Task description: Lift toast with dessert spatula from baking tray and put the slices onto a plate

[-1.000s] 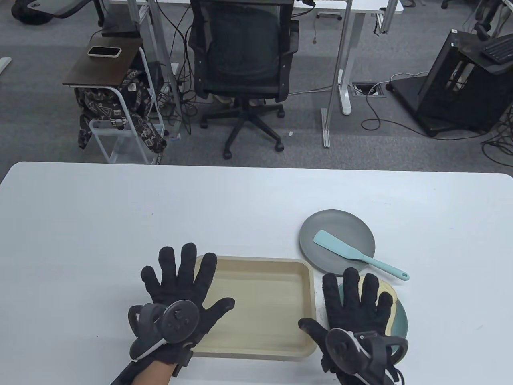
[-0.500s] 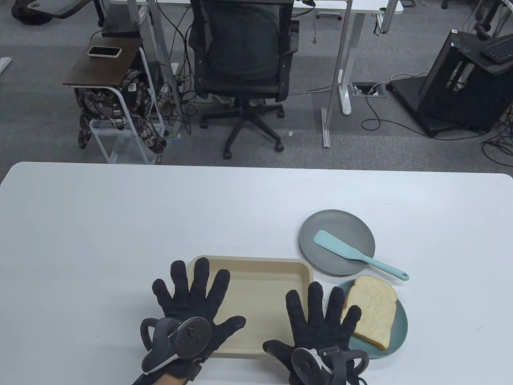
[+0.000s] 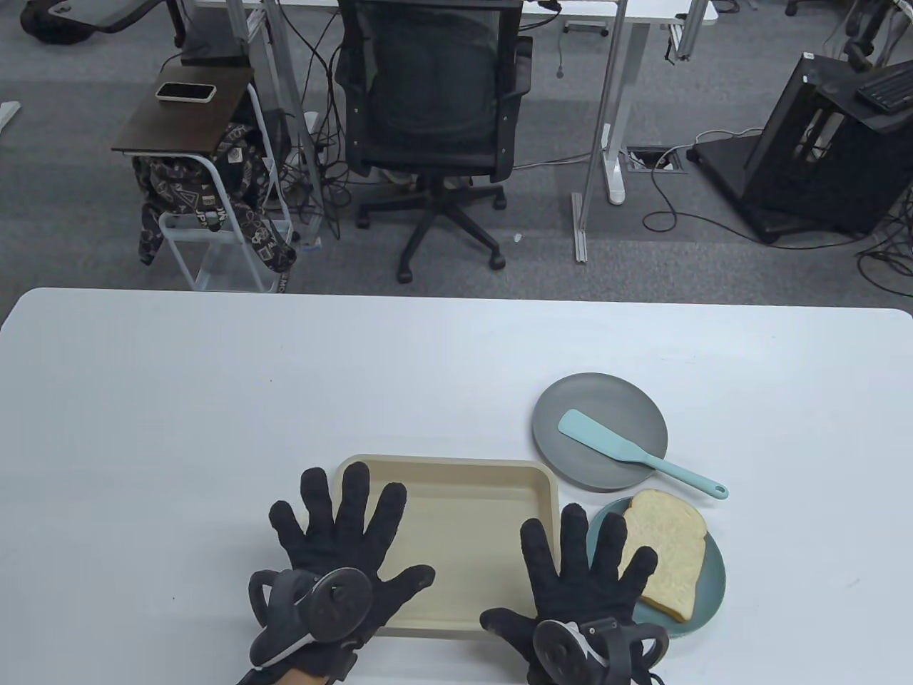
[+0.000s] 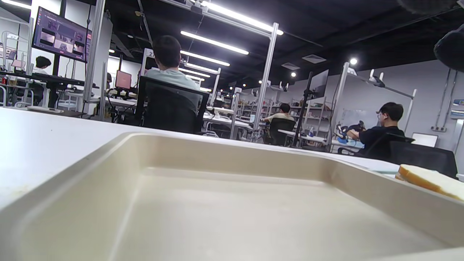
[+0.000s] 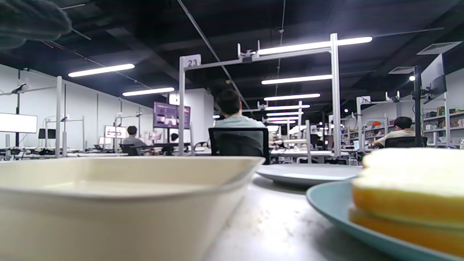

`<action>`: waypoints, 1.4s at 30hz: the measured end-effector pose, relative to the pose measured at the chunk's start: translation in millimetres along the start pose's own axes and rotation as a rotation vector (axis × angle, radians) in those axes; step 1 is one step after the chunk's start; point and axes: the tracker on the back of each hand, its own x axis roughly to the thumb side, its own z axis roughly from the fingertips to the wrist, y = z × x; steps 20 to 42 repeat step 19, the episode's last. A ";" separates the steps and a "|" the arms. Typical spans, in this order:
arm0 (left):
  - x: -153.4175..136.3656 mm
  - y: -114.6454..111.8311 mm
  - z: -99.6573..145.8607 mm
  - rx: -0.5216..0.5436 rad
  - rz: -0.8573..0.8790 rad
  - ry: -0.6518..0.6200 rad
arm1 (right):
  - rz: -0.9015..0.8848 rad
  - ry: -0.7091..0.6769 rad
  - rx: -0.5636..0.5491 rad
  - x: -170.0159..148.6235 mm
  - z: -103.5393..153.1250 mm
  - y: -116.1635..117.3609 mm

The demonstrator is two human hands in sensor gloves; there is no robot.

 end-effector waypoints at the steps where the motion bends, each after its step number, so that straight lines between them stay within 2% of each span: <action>1: 0.3 -1.7 -1.2 -0.010 -0.004 0.001 | -0.007 0.004 0.004 -1.8 -0.8 1.1; 11: -2.2 -6.7 -0.2 -0.028 0.011 0.008 | -0.010 0.021 0.059 -9.0 -1.1 10.2; 19: -7.4 -5.6 4.4 -0.015 0.030 0.010 | -0.024 0.065 0.044 -19.7 -2.7 1.6; 42: -7.4 -5.6 4.4 -0.015 0.030 0.010 | -0.024 0.065 0.044 -19.7 -2.7 1.6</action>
